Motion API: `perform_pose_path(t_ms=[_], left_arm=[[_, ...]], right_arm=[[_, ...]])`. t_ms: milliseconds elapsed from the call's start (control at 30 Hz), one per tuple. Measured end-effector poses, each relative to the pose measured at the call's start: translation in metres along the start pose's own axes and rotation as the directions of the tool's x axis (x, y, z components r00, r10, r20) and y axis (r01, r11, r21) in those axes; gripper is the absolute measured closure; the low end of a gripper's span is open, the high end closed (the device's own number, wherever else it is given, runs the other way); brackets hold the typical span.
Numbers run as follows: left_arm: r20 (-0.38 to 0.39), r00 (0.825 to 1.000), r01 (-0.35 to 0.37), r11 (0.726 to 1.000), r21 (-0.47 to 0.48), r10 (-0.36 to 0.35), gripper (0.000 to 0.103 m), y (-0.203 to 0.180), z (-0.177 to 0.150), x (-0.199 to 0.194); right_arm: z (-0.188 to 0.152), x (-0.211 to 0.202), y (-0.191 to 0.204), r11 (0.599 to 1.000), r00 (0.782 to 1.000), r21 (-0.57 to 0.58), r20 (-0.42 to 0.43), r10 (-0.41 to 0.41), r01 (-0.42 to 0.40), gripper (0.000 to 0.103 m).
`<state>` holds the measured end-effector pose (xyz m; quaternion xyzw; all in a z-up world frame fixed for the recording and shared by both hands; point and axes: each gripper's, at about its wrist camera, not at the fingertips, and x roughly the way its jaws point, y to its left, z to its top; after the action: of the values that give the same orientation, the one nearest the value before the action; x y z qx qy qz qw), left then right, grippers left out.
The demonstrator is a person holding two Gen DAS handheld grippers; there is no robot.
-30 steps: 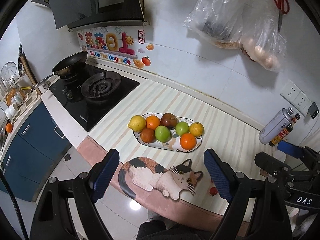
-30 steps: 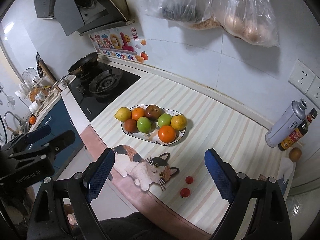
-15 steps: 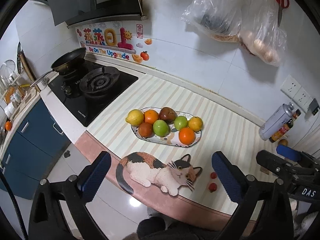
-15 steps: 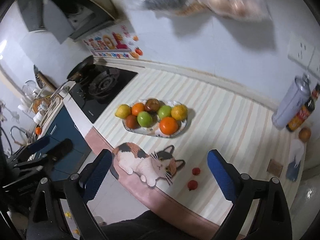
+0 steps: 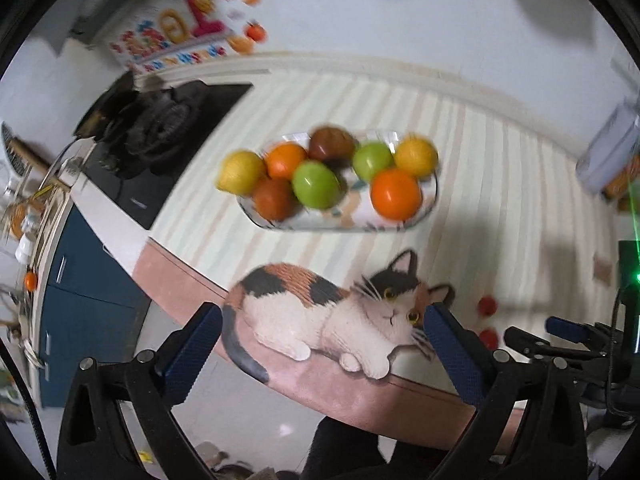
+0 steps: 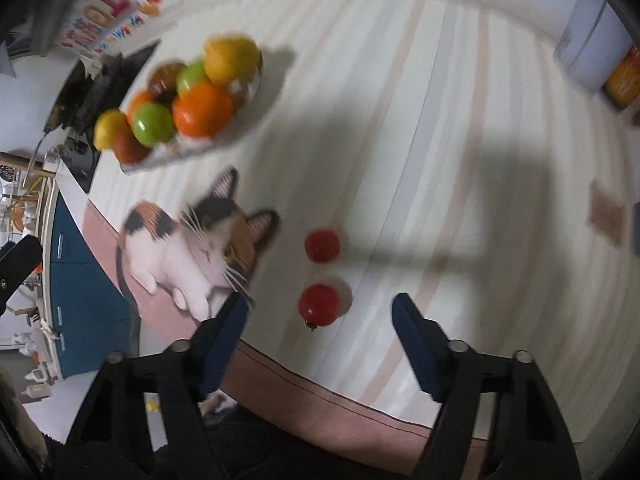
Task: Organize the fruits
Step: 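Grasp a cherry tomato with the left tool while the right tool grasps the other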
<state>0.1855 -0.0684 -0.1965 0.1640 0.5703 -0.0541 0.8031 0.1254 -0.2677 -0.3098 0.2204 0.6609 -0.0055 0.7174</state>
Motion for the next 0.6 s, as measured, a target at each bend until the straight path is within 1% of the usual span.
perform_pose_path(t_ms=[33,100,133,200,233,267,333,367,433,500,567,600], left_arm=[[-0.013,1.000,0.000,1.000,0.009,0.001,0.000,-0.004,0.000,0.006],[-0.037,0.999,-0.002,0.999,0.035,0.004,0.000,-0.013,0.000,0.020],[-0.051,0.999,-0.004,0.999,0.044,0.006,0.000,-0.017,0.000,0.025],[-0.080,0.997,0.013,0.998,0.056,-0.008,0.000,-0.023,0.000,0.035],[-0.087,0.996,0.015,0.998,0.060,-0.010,0.000,-0.026,0.001,0.037],[-0.095,0.995,0.021,0.997,0.068,-0.014,0.000,-0.029,0.001,0.041],[-0.112,0.993,0.033,0.996,0.079,-0.024,0.000,-0.037,0.002,0.049],[-0.127,0.991,0.049,0.995,0.086,-0.038,0.000,-0.041,0.003,0.054],[-0.171,0.982,0.101,0.990,0.102,-0.083,0.000,-0.054,0.006,0.066],[-0.198,0.972,0.153,0.982,0.112,-0.129,0.000,-0.068,0.007,0.077],[-0.215,0.963,0.195,0.970,0.145,-0.162,0.000,-0.090,0.008,0.086],[-0.214,0.962,0.205,0.965,0.161,-0.169,0.000,-0.098,0.009,0.088]], right_arm=[[-0.001,0.009,-0.001,1.000,1.000,-0.001,-0.013,0.002,-0.002,0.040],[-0.003,0.025,-0.002,1.000,0.999,0.004,-0.028,0.018,-0.018,0.050],[-0.004,0.031,-0.001,1.000,0.999,0.002,-0.035,0.024,-0.024,0.052],[-0.005,0.040,0.002,1.000,0.999,-0.014,-0.044,0.022,-0.023,0.063],[-0.007,0.045,0.003,1.000,0.999,-0.020,-0.047,0.018,-0.019,0.064],[-0.007,0.045,0.003,1.000,0.999,-0.019,-0.042,0.020,-0.021,0.069],[-0.009,0.041,-0.002,1.000,0.999,-0.002,-0.024,0.030,-0.030,0.070],[-0.011,0.035,-0.008,0.999,1.000,0.011,-0.001,0.031,-0.031,0.070],[-0.013,0.020,-0.020,0.998,0.999,0.047,0.033,0.028,-0.029,0.070],[-0.016,0.008,-0.035,0.996,0.998,0.085,0.056,0.012,-0.017,0.070],[-0.019,0.000,-0.052,0.992,0.998,0.126,0.069,-0.007,-0.002,0.070],[-0.020,-0.002,-0.060,0.989,0.997,0.146,0.074,-0.018,0.007,0.070]])
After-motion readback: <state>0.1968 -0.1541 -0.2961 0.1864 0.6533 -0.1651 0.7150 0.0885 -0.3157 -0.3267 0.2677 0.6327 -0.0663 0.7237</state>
